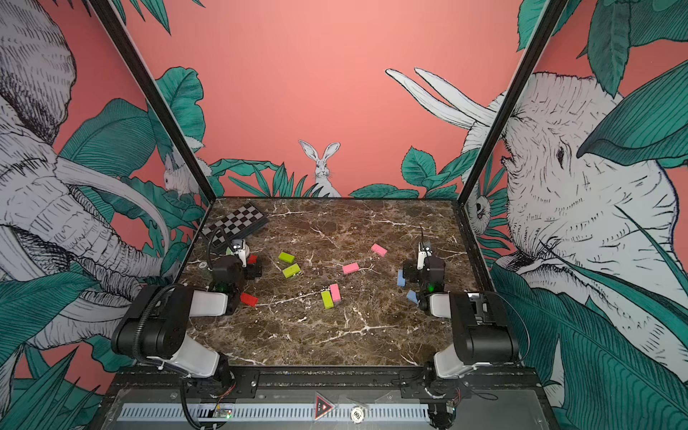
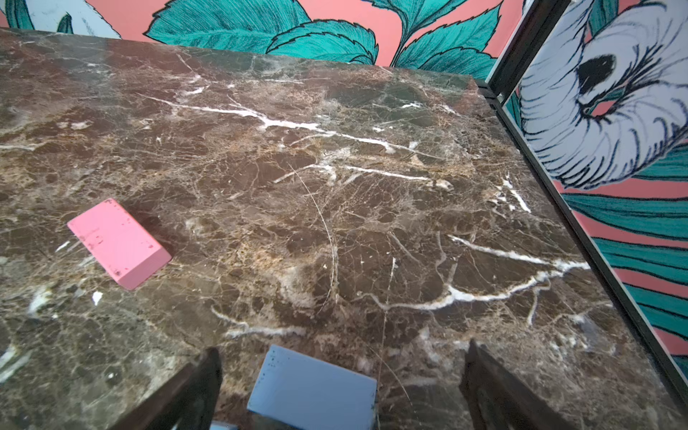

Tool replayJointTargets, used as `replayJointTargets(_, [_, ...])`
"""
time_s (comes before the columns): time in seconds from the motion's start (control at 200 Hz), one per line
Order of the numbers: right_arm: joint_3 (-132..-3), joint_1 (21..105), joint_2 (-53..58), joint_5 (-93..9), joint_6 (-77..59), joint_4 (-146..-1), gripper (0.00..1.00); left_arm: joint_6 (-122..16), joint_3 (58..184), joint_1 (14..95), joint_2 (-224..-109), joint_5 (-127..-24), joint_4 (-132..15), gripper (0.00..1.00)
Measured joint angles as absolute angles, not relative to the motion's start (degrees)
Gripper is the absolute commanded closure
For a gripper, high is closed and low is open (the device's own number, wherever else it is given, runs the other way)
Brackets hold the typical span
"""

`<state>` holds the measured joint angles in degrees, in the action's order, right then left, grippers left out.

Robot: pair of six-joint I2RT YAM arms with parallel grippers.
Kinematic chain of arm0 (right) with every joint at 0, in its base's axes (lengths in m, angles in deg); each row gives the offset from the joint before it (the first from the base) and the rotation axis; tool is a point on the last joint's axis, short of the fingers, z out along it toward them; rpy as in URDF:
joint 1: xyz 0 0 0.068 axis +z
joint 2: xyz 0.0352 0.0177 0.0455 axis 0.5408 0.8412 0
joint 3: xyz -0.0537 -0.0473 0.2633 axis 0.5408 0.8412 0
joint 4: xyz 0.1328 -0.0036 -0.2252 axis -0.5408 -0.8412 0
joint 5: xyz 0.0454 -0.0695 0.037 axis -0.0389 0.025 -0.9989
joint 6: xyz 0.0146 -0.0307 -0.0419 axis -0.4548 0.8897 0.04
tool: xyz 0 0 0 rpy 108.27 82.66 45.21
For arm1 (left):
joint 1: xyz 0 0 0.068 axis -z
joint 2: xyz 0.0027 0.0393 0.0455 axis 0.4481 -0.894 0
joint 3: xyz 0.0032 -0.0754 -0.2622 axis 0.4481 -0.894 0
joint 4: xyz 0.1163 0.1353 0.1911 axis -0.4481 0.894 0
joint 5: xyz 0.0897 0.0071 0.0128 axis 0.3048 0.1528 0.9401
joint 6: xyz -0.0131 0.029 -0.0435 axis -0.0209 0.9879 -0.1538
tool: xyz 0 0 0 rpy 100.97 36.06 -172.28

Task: Assemble the letter t with building blocks
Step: Pick up the building block from the center of the board.

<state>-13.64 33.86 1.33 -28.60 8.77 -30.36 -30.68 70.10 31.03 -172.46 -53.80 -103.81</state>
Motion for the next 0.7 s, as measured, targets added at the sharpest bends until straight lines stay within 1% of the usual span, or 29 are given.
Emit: replayJointTargets(0.7, [-13.6, 33.9, 1.4, -28.4, 8.8, -29.1, 0.02, -29.9, 70.1, 31.0, -172.5, -54.9, -104.3, 0.01])
